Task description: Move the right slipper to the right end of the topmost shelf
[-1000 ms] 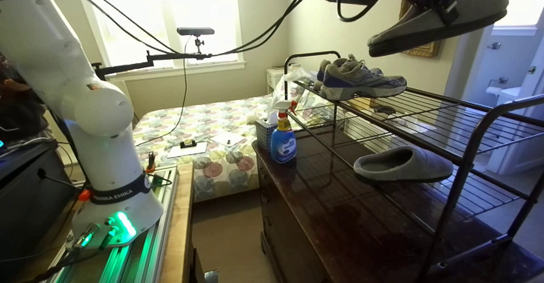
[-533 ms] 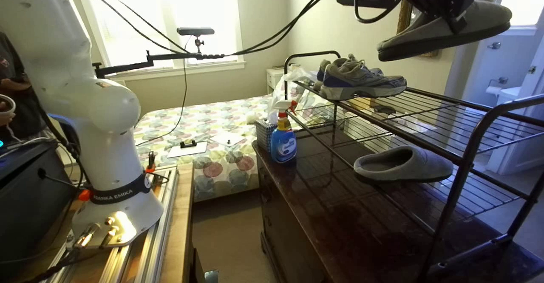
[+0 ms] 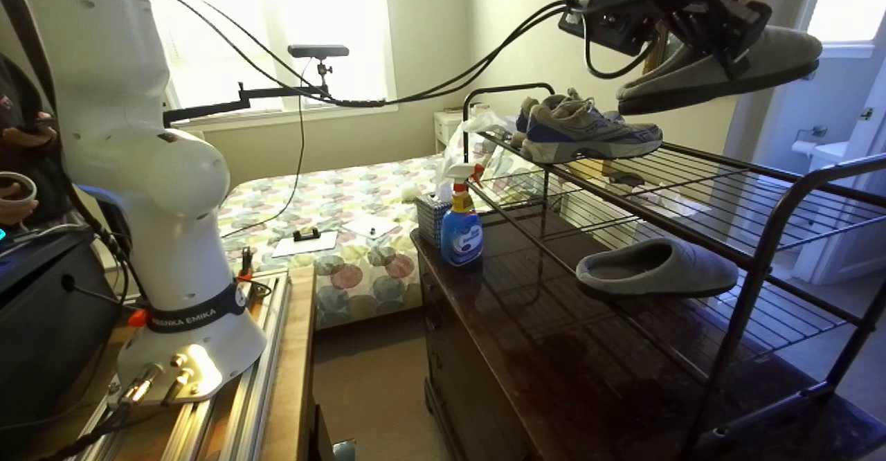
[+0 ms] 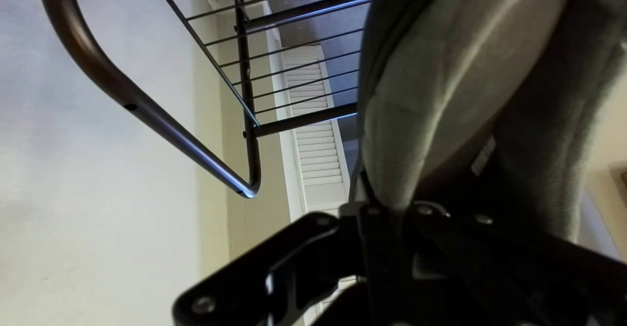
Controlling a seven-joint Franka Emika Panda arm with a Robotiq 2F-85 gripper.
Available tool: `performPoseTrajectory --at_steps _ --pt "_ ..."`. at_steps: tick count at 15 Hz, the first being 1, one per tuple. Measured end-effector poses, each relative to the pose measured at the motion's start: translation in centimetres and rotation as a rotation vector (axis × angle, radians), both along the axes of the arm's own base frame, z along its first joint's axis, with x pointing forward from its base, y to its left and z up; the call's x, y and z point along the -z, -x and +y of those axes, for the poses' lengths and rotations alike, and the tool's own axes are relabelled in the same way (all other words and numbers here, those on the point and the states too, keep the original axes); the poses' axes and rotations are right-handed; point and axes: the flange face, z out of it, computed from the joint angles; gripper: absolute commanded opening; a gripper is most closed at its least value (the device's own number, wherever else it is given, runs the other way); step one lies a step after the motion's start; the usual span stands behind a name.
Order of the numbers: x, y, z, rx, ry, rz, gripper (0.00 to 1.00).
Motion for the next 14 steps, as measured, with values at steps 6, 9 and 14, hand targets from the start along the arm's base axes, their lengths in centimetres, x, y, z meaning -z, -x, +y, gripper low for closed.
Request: performPoseTrajectory --at_steps 6,9,14 --pt "1.5 -1.7 -2.2 -0.023 0.001 0.026 0.01" --pt "2.6 -2.5 -1.9 -0.027 0.023 0.06 0.01" --pt "5.5 -3.8 -2.7 -0.042 0.014 0.146 0.01"
